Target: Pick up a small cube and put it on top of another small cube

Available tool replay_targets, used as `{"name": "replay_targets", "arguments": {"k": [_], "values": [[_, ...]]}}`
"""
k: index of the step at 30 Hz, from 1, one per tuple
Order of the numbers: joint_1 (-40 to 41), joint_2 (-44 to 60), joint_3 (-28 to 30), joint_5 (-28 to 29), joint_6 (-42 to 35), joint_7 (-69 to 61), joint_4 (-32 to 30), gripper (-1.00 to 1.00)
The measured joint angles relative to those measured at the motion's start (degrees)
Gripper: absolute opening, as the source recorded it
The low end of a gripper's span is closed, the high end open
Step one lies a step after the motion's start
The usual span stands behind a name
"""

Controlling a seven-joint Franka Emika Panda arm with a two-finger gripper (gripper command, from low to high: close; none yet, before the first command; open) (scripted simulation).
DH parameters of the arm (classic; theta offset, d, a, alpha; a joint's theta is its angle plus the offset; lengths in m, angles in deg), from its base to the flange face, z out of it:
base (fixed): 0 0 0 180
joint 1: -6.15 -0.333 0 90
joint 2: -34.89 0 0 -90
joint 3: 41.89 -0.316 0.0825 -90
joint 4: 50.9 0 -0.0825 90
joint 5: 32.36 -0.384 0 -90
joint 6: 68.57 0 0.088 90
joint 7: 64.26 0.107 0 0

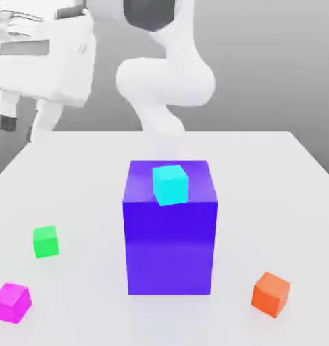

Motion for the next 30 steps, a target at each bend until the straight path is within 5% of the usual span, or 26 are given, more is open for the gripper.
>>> {"name": "replay_targets", "arguments": {"k": [7,18,19,30], "values": [[5.85,13.86,2.85,-1.18,5.07,14.07,-0.96,0.0],[10.36,35.25,4.05,-11.55,16.94,22.25,-0.46,0.0],[10.35,36.71,4.06,-11.55,18.06,22.28,-0.17,-1.0],[10.41,29.53,4.04,-11.51,12.51,22.36,-1.69,-1.0]]}}
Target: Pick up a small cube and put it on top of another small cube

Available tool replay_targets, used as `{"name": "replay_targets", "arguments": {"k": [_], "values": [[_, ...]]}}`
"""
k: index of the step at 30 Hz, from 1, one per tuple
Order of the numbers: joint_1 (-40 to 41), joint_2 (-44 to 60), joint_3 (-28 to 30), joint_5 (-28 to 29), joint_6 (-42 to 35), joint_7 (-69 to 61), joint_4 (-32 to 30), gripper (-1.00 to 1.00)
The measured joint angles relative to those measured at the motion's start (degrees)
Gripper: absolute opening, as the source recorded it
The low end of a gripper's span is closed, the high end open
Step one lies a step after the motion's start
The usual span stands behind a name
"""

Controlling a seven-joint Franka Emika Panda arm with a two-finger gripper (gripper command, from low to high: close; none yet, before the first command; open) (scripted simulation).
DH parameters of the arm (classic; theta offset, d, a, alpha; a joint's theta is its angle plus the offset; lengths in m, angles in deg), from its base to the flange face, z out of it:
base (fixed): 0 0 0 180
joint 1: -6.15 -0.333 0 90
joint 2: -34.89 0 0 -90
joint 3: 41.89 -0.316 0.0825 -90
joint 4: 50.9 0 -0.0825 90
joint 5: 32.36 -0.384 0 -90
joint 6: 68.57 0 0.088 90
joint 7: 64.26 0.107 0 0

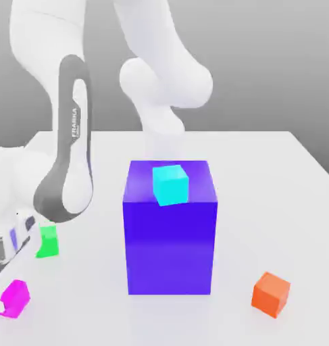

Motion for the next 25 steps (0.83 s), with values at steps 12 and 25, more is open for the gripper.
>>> {"name": "replay_targets", "arguments": {"k": [12,25], "values": [[5.89,-23.01,5.94,1.14,-2.39,18.32,-21.01,-1.0],[8.67,-15.86,5.35,-1.29,10.49,21.55,-26.38,1.0]]}}
